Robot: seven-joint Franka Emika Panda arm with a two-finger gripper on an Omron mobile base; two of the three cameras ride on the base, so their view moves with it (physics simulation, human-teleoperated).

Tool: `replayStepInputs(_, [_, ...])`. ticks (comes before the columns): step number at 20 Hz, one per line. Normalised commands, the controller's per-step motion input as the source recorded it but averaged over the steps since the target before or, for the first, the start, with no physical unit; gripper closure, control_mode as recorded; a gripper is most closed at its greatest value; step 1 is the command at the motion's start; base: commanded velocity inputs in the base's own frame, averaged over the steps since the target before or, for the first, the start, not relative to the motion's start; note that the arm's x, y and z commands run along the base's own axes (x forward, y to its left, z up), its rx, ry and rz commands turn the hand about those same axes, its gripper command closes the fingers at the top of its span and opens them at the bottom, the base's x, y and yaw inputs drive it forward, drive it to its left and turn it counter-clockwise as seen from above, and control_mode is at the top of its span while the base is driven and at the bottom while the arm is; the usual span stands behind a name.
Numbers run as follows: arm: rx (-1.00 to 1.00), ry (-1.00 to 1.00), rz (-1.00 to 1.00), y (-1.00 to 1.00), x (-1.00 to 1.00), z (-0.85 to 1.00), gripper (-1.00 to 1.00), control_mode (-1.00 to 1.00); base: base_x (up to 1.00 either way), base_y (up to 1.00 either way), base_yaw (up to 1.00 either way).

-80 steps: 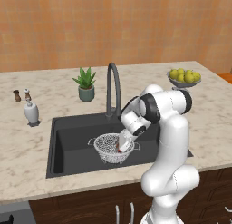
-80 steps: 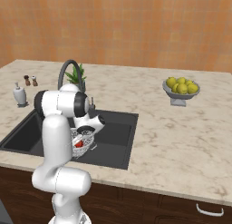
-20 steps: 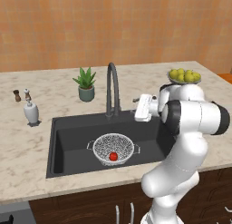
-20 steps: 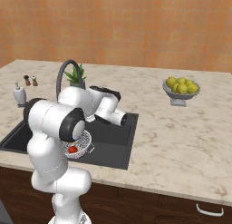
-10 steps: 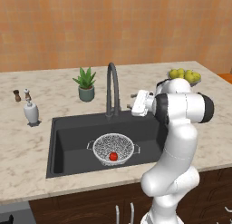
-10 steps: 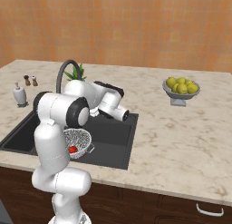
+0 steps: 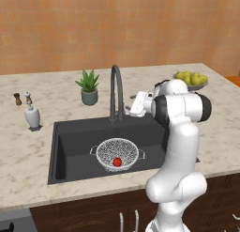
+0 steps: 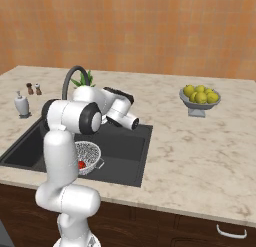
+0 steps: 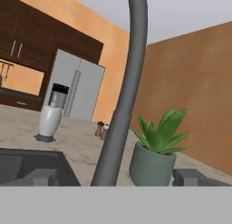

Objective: Put the colander in the sink, put the apple in the colander, and turn on the sink faucet and pour water over the colander.

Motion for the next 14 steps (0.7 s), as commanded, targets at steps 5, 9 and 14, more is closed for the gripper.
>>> replayStepInputs(5, [0.01,0.03,-0.06,0.12,0.17,-0.13,-1.00,-1.00,0.00,0.00,0.00])
replayStepInputs(9, [0.01,0.07,-0.01,0.00,0.14,-0.25,-1.00,-1.00,0.00,0.00,0.00])
replayStepInputs(14, [0.02,0.07,-0.03,0.01,0.40,-0.17,-1.00,-1.00,0.00,0.00,0.00])
